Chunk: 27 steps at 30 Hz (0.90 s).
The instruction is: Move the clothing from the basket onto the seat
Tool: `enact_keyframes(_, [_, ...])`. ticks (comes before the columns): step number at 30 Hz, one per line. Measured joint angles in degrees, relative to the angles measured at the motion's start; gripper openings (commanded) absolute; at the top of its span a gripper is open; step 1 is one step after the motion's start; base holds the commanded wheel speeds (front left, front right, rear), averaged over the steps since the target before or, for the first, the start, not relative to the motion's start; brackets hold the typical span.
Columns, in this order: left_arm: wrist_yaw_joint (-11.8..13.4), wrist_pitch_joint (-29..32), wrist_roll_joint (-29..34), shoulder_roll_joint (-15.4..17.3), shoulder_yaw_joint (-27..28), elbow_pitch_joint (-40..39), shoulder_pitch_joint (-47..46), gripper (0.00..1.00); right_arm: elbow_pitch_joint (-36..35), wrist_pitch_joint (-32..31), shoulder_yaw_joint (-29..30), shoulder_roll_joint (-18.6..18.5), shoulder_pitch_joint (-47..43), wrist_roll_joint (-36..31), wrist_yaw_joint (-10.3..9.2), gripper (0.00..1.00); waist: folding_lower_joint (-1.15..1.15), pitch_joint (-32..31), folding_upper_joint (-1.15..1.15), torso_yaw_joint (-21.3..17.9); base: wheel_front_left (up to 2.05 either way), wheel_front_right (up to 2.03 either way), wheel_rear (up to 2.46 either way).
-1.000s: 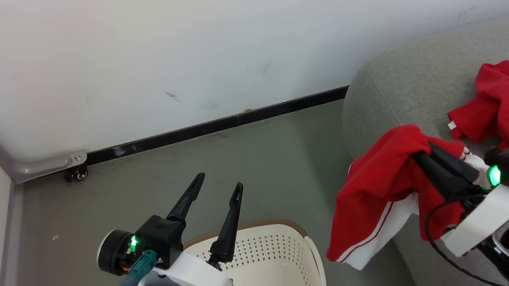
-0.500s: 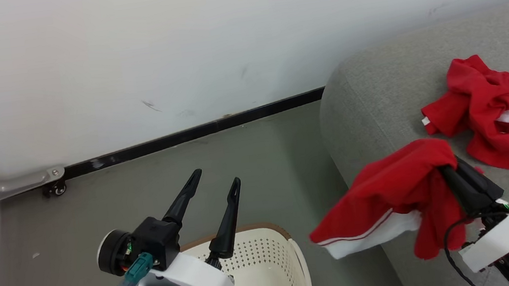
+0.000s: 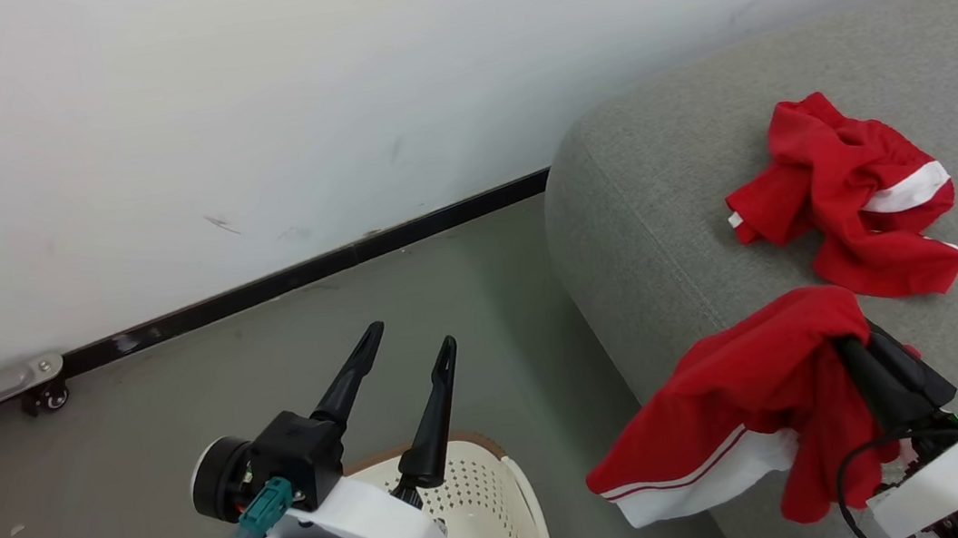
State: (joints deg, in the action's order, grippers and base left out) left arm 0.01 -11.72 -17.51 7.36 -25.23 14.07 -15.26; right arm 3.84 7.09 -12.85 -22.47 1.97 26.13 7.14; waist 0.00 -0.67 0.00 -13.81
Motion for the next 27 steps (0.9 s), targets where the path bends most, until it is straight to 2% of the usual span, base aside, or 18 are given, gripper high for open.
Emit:
enact_keyframes(9, [0.78,-0.55,0.01,0.46,0.93,0.16,0.42,1.00,-1.66,-0.55,1.94,1.94,-0.76,0.09,0.00,0.00,0.00,-0.06,0.00,-2.30,0.00,0.00,0.00])
enact_keyframes(12, [1.42,-0.67,0.01,0.87,1.33,0.02,1.36,1.00,-1.65,-0.55,4.27,2.27,-0.34,0.66,0.00,0.00,0.00,0.06,0.00,-2.74,0.00,0.00,0.00])
enact_keyframes(17, [1.76,-0.70,0.01,1.00,1.77,-0.65,1.41,1.00,-0.66,-1.10,8.99,1.56,3.39,2.22,0.00,0.00,0.00,0.57,0.00,-2.52,0.00,0.00,0.00])
enact_keyframes(27, [2.80,-0.92,0.71,1.87,2.04,-3.36,1.54,1.00,1.88,-4.12,14.55,-2.23,14.91,3.67,-0.01,0.00,0.00,2.26,0.00,-1.28,0.00,0.00,0.00])
